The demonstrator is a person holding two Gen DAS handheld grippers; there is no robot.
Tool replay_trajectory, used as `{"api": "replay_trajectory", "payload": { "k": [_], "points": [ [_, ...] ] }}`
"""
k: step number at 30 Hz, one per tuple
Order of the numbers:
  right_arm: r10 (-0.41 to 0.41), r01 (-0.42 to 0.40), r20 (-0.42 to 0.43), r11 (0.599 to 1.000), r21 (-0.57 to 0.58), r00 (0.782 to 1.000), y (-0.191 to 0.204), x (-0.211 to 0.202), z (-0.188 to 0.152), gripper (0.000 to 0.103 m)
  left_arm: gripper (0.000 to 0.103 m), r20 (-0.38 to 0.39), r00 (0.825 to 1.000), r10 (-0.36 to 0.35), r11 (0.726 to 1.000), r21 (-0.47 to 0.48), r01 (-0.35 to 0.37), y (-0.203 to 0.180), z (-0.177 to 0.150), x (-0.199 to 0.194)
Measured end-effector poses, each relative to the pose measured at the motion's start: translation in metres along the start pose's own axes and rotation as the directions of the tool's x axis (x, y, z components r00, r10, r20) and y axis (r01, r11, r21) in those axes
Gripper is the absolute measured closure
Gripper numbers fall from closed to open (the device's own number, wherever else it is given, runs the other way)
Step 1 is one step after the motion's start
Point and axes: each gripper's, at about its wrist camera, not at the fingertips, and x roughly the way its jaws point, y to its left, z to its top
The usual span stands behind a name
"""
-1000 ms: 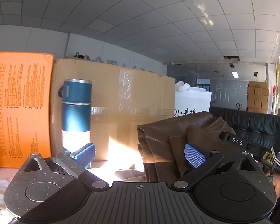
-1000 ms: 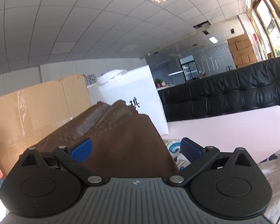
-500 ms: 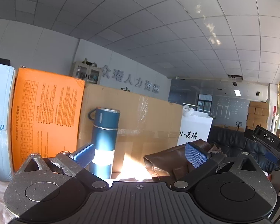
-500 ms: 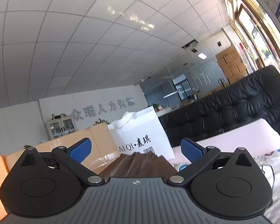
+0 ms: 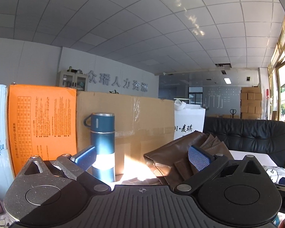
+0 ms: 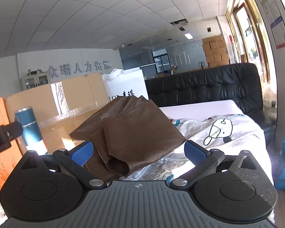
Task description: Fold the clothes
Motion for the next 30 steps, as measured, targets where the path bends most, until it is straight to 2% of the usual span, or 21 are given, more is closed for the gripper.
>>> {"api": "replay_trajectory", "payload": {
  "k": [4, 7, 14, 19, 26, 30],
  "points": [
    [-0.046, 0.048, 0.046, 0.998, -0.034, 0.998, -0.002, 0.016, -0.012, 0.000, 0.000, -0.005, 0.998, 0.061, 0.998, -0.008, -0.061, -0.003, -0.008, 0.010],
    [-0.038, 0.040, 0.055, 0.999, -0.036, 0.998, -0.008, 0.024, -0.014, 0.000, 0.000, -0.036, 0.994, 0.107, 0.993, -0.041, -0.108, -0.006, -0.016, 0.018],
    [-0.023, 0.025, 0.064, 0.999, -0.024, 0.998, -0.012, 0.026, -0.014, 0.000, 0.000, -0.035, 0.992, 0.121, 0.991, 0.058, -0.119, -0.025, -0.028, 0.019],
    [-0.025, 0.027, 0.056, 0.999, -0.027, 0.998, -0.010, 0.028, -0.014, 0.000, 0.000, -0.022, 0.991, 0.128, 0.992, 0.019, -0.128, -0.019, -0.026, 0.017],
    [-0.023, 0.025, 0.056, 0.999, -0.032, 0.998, -0.011, 0.028, -0.016, 0.000, 0.000, -0.001, 0.965, 0.264, 0.964, -0.042, -0.263, -0.006, -0.025, 0.016],
    [-0.022, 0.024, 0.052, 0.999, -0.035, 0.998, -0.010, 0.028, -0.017, 0.000, 0.000, -0.013, 0.956, 0.293, 0.955, -0.049, -0.293, -0.002, -0.026, 0.018]
  ]
}}
